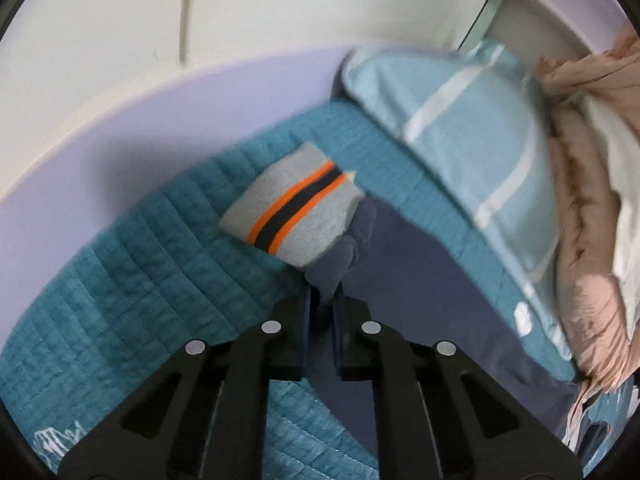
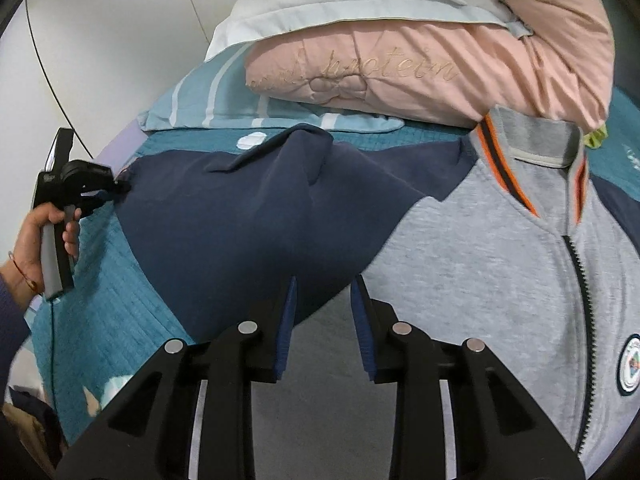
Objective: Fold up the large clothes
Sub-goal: 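Lift the sleeve with the left tool and fold it across the jacket body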
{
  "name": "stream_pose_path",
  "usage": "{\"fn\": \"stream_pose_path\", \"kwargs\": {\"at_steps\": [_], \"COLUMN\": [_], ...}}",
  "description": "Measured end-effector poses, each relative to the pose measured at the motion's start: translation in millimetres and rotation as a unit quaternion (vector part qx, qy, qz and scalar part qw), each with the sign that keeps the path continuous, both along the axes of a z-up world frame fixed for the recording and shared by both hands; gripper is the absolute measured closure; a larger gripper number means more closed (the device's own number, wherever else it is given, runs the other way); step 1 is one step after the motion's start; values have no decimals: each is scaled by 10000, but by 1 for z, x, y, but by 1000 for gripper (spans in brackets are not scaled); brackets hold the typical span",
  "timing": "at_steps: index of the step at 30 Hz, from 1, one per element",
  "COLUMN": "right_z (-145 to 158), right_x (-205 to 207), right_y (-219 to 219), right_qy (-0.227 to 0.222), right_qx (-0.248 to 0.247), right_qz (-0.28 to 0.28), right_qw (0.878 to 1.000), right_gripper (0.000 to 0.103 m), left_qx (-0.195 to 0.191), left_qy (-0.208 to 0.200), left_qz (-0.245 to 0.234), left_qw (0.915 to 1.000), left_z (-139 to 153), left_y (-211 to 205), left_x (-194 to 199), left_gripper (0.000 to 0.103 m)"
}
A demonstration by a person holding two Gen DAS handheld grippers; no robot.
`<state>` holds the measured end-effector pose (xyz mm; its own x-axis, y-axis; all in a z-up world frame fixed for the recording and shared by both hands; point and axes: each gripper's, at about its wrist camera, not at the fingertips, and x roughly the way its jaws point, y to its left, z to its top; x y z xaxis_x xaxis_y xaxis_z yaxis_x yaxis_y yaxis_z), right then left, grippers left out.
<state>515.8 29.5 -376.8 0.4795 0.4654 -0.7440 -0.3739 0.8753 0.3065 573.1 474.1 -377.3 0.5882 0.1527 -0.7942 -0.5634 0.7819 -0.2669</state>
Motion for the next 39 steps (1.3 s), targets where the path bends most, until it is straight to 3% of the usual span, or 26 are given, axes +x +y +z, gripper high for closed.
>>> {"fn": "stream_pose_path", "kwargs": {"at_steps": [2,4,8,11,13,16,20,23,28,32,35,39], "right_z": [0,-6,-28,-27,-23,-1,30,45,62,65,60,50], "right_x": [4,11,25,29,32,24,5,-11,-35,-47,-54,-56], "right_y": [8,19,31,36,29,-1,-67,-129,-241,-331,-383,-441], "right_qy": [26,149,597,642,792,678,393,197,-134,-184,-170,-113], "right_qx": [100,80,118,-11,196,599,768,770,576,566,529,458], "right_qz": [176,305,207,269,316,284,-18,-396,-1203,-1926,-2314,-2745], "right_qw": [9998,9994,9979,9976,9962,9955,9963,9961,9910,9795,9713,9604], "right_gripper": [81,87,88,88,89,89,86,86,86,86,86,86], "left_qx": [-127,53,165,261,320,610,752,754,635,645,682,562], "left_qy": [-457,-696,-1004,-1111,-1253,-1500,-1853,-1792,-1575,-1104,-741,-313], "left_qz": [-10,-105,-164,-276,-394,-737,-1445,-2225,-3096,-3603,-3723,-3529], "left_qw": [9989,9975,9947,9931,9908,9840,9691,9553,9356,9240,9227,9335], "left_z": [17,35,67,89,105,141,184,202,195,155,116,73], "left_y": [-1,-6,-9,-21,-36,-81,-156,-246,-378,-486,-542,-583], "left_x": [-18,-36,-79,-102,-109,-109,-99,-71,-40,-20,-14,-16], "left_gripper": [96,96,96,96,96,96,96,96,97,97,97,97]}}
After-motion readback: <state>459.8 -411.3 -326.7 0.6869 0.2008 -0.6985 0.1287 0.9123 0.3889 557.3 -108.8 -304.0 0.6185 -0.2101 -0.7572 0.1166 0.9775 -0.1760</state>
